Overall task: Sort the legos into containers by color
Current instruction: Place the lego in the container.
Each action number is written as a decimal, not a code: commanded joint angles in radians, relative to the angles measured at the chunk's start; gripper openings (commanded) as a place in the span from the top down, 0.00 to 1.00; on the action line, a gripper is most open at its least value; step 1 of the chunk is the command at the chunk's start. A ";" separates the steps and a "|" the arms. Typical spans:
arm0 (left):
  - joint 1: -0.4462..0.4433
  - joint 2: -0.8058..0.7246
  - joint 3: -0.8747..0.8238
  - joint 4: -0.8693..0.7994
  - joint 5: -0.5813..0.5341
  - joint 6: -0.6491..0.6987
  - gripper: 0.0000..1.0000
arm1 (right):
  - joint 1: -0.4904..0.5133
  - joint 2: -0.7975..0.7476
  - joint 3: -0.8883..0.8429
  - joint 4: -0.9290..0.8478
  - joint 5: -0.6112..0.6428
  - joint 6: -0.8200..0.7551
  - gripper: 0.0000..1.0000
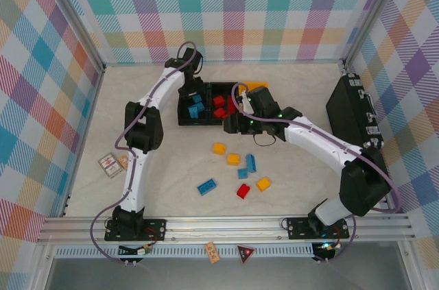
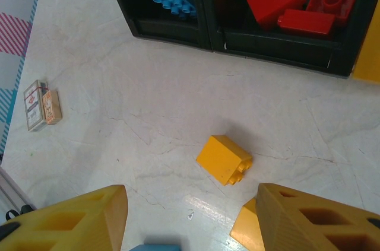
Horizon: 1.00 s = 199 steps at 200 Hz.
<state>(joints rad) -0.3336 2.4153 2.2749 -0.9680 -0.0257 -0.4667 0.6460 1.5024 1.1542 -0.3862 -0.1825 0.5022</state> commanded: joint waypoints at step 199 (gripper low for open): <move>-0.070 -0.601 -0.678 0.181 0.185 0.051 0.48 | -0.029 -0.036 -0.044 -0.146 0.068 -0.008 0.40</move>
<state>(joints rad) -0.3859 1.8942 1.6722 -0.8188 0.1280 -0.4328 0.6243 1.4910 1.1267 -0.4892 -0.1226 0.5079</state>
